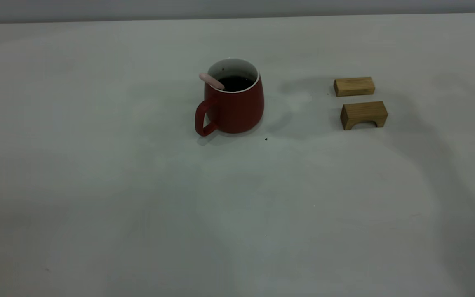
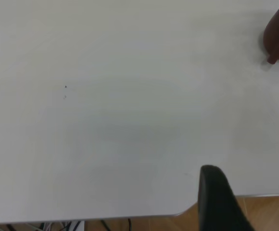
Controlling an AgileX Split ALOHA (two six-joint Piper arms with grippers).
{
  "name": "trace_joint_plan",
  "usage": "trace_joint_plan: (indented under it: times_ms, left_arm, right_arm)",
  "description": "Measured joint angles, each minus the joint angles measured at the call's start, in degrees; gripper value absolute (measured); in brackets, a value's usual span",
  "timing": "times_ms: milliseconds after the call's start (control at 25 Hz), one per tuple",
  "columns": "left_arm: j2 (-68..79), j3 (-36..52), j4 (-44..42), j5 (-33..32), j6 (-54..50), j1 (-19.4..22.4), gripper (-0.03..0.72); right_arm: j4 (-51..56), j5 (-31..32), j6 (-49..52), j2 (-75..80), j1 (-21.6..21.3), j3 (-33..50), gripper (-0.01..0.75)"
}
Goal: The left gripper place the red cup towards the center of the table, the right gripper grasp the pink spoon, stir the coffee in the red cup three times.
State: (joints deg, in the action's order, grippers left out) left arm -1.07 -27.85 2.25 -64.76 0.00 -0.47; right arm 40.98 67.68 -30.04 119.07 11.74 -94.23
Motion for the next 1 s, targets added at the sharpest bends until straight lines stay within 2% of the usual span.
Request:
trace_joint_plan:
  times_ms: [80,280,400,760,1000]
  left_arm:
    - [0.0,0.0,0.0,0.0,0.0,0.0,0.407]
    - [0.0,0.0,0.0,0.0,0.0,0.0,0.407]
    - [0.0,0.0,0.0,0.0,0.0,0.0,0.407]
    - [0.0,0.0,0.0,0.0,0.0,0.0,0.407]
    - [0.0,0.0,0.0,0.0,0.0,0.0,0.407]
  right_arm:
    - [-8.36,1.06,4.71,-3.42,0.29,0.06,0.206]
    - [-29.1,1.95,26.78,-9.05,-0.98,0.45,0.206]
    - [-37.34,2.18,30.68,-11.85,-1.43,0.52,0.209]
    - [-39.03,2.55,29.54,-25.58,-1.32,0.95,0.215]
    - [-39.57,3.25,29.37,-43.35,-1.21,7.65,0.219]
